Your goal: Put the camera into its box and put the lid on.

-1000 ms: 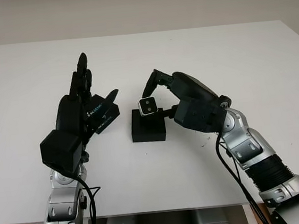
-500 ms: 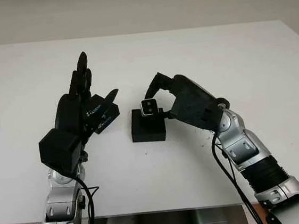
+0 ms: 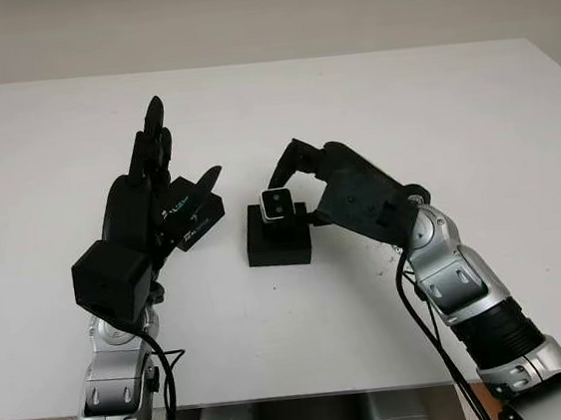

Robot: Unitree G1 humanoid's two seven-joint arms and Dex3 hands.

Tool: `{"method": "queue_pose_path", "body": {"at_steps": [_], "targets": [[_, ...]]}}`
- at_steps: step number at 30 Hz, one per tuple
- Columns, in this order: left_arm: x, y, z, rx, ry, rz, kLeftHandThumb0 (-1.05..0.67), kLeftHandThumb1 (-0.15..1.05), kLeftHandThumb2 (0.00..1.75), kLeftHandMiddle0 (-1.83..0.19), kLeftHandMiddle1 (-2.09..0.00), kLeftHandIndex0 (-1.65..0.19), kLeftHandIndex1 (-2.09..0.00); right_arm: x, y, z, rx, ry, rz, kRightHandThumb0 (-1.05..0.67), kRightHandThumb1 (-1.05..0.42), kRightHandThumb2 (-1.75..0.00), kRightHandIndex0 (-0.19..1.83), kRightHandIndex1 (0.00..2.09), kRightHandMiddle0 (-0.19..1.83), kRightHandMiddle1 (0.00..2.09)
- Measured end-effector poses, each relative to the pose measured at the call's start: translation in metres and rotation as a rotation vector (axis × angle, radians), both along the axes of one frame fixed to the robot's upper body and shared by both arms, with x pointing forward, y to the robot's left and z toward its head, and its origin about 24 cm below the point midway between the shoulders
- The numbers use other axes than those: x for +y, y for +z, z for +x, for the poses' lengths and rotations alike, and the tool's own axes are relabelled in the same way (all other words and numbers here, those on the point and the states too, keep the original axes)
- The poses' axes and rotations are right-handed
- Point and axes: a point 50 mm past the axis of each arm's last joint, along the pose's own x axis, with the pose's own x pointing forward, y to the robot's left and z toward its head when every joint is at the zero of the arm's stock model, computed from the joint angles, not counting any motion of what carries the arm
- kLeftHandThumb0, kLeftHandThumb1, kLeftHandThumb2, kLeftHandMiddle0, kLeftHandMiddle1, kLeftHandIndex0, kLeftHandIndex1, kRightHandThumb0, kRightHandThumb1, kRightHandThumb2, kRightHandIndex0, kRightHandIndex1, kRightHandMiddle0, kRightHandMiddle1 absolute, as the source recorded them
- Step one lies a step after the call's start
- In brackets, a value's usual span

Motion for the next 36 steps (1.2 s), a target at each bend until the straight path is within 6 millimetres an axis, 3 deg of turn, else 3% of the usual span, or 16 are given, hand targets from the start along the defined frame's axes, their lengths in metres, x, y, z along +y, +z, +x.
{"method": "queue_pose_path", "body": {"at_steps": [36], "targets": [[0.001,0.005,-0.001,-0.005,0.003,-0.007,-0.59,1.05,0.12,-0.04,-0.05,-0.01,-0.05,0.004,-0.016,-0.006,0.063,-0.027,-0.021,-0.39,-0.97,-0.06,0.38,0.06,0.26,1.68]]}}
